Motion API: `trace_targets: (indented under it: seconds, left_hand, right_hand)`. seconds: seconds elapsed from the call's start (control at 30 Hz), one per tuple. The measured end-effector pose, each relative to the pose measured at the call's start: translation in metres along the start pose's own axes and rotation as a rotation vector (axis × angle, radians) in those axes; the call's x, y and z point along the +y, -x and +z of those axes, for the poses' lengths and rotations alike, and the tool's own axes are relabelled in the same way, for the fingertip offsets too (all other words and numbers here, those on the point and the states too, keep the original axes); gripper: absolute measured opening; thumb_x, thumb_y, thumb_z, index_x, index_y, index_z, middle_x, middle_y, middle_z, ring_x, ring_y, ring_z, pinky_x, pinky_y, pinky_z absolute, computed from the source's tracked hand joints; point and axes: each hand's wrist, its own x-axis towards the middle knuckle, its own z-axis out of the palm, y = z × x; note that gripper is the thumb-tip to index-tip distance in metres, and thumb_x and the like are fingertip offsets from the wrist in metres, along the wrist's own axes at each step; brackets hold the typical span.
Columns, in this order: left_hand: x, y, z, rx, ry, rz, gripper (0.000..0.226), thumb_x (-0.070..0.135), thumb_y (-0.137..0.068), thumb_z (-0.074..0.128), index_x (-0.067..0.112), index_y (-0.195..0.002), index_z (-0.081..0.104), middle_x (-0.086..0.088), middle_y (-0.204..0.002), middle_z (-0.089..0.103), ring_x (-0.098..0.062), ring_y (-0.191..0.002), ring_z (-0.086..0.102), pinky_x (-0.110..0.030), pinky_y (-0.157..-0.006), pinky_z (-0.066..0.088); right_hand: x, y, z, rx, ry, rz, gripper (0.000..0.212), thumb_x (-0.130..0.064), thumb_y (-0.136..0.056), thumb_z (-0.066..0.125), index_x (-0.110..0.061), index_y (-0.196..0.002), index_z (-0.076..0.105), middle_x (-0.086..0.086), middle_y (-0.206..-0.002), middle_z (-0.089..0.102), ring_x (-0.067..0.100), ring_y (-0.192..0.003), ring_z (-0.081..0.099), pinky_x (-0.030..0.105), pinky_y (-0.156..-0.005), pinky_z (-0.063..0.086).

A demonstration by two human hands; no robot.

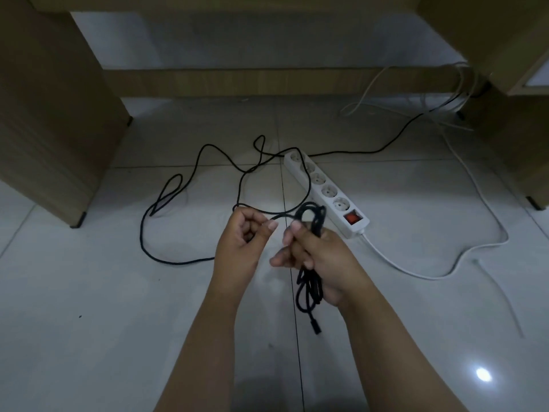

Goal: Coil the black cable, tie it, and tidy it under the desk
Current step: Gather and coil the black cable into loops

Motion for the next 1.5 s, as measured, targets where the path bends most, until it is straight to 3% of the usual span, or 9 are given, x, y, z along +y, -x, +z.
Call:
trace_targets:
  seconds: [0.17,0.33,0.53,0.67,0.93,1.0,1.13,1.33,1.5]
  left_hand:
    - [-0.010,-0.002,0.001,-0.015,-0.068,-0.021,0.013,0.025,-0.093,0.063,0.021,-0.082,0.056,0.006,-0.075,0.055,-0.007,-0.069,0.048,-0.019,-0.065,0.042]
    - [-0.010,0.000,0.007,0.014,-0.047,-0.053,0.015,0.023,-0.094,0.062,0.014,-0.083,0.058,0.005,-0.070,0.058,-0.001,-0.060,0.051,-0.021,-0.067,0.041]
    - [-0.006,0.002,0.011,-0.073,-0.032,-0.068,0.019,0.020,-0.092,0.065,0.006,-0.081,0.060,0.003,-0.067,0.062,-0.008,-0.057,0.053,-0.030,-0.060,0.045]
    - [-0.007,0.003,0.012,-0.167,-0.039,0.006,0.005,0.004,-0.091,0.064,0.006,-0.088,0.068,-0.008,-0.094,0.066,-0.014,-0.074,0.063,-0.025,-0.069,0.052]
    - [-0.012,0.001,0.008,-0.216,-0.333,-0.083,0.021,0.027,-0.086,0.071,0.018,-0.072,0.058,0.001,-0.070,0.066,-0.005,-0.062,0.058,-0.017,-0.061,0.048]
    - [-0.012,0.001,0.009,-0.267,-0.354,-0.110,0.013,0.020,-0.090,0.064,0.015,-0.079,0.062,-0.001,-0.076,0.067,-0.005,-0.065,0.059,-0.016,-0.058,0.049]
    - [-0.014,-0.001,0.004,-0.325,-0.317,-0.162,0.017,0.020,-0.089,0.068,0.004,-0.087,0.064,0.013,-0.070,0.065,-0.003,-0.064,0.060,-0.014,-0.055,0.048]
    - [-0.013,0.000,-0.003,-0.360,-0.120,-0.184,0.010,0.010,-0.087,0.069,0.014,-0.080,0.064,0.003,-0.100,0.075,-0.007,-0.081,0.065,-0.017,-0.066,0.049]
    - [-0.008,0.001,-0.014,-0.315,-0.328,-0.141,0.021,0.026,-0.078,0.080,0.011,-0.074,0.066,0.001,-0.074,0.068,-0.003,-0.070,0.063,-0.010,-0.064,0.045]
  right_hand:
    - [-0.006,-0.008,-0.009,0.157,-0.459,-0.127,0.030,-0.031,-0.102,0.043,-0.011,-0.090,0.061,-0.005,-0.045,0.033,0.009,-0.036,0.036,0.023,-0.042,0.043]
    - [0.004,-0.011,-0.002,0.283,-0.077,-0.134,0.030,-0.029,-0.104,0.040,-0.012,-0.103,0.064,0.000,-0.049,0.038,0.017,-0.040,0.042,0.031,-0.050,0.046]
    - [0.009,-0.010,0.007,0.195,0.125,-0.076,0.029,-0.030,-0.103,0.044,-0.017,-0.113,0.067,0.000,-0.054,0.046,0.016,-0.046,0.050,0.031,-0.052,0.048]
    - [0.008,-0.010,0.007,0.201,0.199,-0.048,0.029,-0.034,-0.101,0.046,-0.013,-0.098,0.065,0.002,-0.071,0.056,0.014,-0.054,0.053,0.030,-0.050,0.049]
    - [0.003,-0.010,-0.002,0.233,0.180,-0.072,0.040,-0.037,-0.102,0.044,-0.025,-0.068,0.062,-0.003,-0.080,0.066,0.014,-0.082,0.062,0.038,-0.086,0.050]
    - [0.002,-0.009,-0.001,0.206,0.094,-0.063,0.048,-0.033,-0.103,0.043,-0.028,-0.061,0.066,0.000,-0.081,0.072,0.016,-0.083,0.066,0.037,-0.082,0.053]
    - [0.000,-0.009,-0.005,0.148,-0.084,-0.092,0.031,-0.028,-0.104,0.040,-0.012,-0.081,0.054,0.005,-0.068,0.068,0.031,-0.083,0.069,0.047,-0.080,0.057]
    - [-0.002,-0.011,-0.011,0.166,-0.164,-0.121,0.026,-0.025,-0.104,0.040,-0.009,-0.086,0.049,0.001,-0.056,0.048,0.021,-0.053,0.060,0.043,-0.076,0.060]
    - [-0.006,-0.012,-0.021,0.252,-0.172,-0.131,0.029,-0.027,-0.105,0.039,-0.012,-0.081,0.047,-0.003,-0.053,0.034,0.012,-0.038,0.034,0.030,-0.046,0.044]
